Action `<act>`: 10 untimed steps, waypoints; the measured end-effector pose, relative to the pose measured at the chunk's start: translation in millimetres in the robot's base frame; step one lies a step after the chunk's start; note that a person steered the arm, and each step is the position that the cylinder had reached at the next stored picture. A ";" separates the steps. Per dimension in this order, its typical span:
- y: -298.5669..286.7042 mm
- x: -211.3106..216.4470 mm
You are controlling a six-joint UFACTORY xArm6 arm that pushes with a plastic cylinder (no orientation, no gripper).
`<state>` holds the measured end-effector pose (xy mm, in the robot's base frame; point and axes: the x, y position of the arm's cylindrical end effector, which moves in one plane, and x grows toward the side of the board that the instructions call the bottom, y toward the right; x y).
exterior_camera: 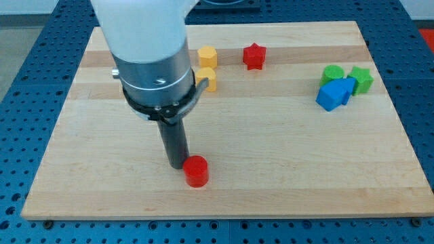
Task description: Push yellow hexagon above yellow heart
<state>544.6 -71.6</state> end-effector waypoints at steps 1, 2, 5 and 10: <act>12.7 4.7; 12.9 6.2; -52.3 -169.8; 25.0 -285.6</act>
<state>259.1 -46.6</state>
